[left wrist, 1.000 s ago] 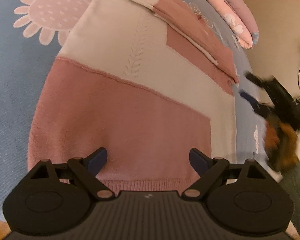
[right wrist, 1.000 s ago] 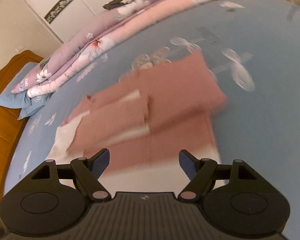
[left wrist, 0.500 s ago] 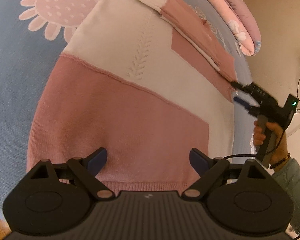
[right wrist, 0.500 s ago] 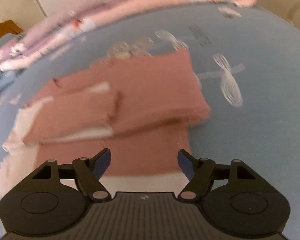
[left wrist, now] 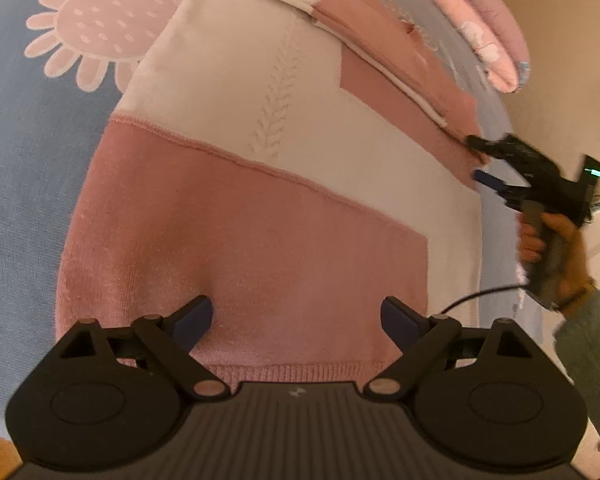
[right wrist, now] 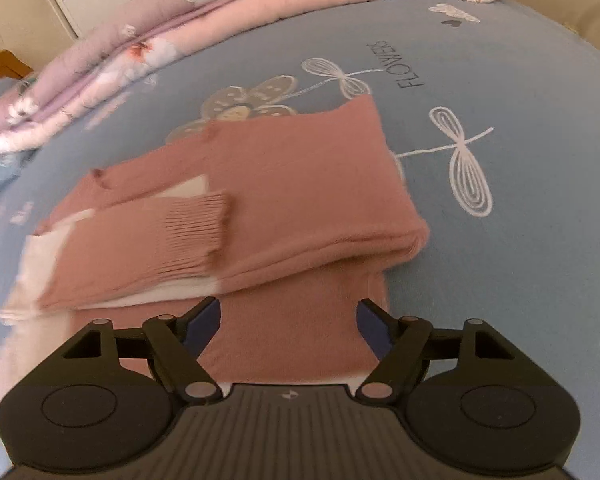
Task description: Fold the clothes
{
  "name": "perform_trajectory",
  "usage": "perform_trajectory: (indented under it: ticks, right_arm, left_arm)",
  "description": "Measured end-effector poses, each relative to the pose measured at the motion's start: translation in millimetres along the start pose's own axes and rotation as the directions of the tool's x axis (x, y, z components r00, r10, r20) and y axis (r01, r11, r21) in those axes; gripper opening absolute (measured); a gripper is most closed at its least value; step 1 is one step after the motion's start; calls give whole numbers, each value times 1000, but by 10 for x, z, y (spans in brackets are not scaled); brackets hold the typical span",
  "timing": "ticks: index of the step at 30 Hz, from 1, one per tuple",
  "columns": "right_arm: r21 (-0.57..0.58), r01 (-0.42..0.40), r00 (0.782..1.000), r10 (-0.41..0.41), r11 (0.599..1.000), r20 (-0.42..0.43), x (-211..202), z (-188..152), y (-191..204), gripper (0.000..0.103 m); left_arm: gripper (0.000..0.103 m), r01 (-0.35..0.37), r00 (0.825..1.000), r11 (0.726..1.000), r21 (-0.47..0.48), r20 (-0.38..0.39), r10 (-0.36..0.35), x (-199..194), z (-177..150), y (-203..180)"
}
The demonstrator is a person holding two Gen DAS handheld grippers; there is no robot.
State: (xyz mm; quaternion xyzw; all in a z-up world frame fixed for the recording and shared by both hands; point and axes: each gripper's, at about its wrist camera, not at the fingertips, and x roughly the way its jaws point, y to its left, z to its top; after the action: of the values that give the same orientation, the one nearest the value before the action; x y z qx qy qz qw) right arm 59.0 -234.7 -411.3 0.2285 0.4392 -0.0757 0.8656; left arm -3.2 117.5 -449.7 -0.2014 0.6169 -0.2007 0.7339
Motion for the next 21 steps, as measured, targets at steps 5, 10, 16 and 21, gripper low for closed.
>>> perform_trajectory:
  ticks: [5, 10, 16, 21]
  right_arm:
    - [126, -142, 989, 147, 982, -30, -299, -324, 70, 82]
    - [379, -165, 977, 204, 911, -66, -314, -840, -176, 82]
    - [599, -206, 973, 225, 774, 45, -487, -1225, -417, 82]
    - [608, -181, 976, 218, 773, 13, -620, -1391, -444, 82]
  left_arm:
    - [91, -98, 994, 987, 125, 56, 92, -33, 91, -348]
    - [91, -120, 992, 989, 91, 52, 116, 92, 176, -353]
    - [91, -138, 989, 988, 63, 53, 135, 140, 90, -254]
    - [91, -119, 992, 993, 22, 55, 117, 71, -6, -170]
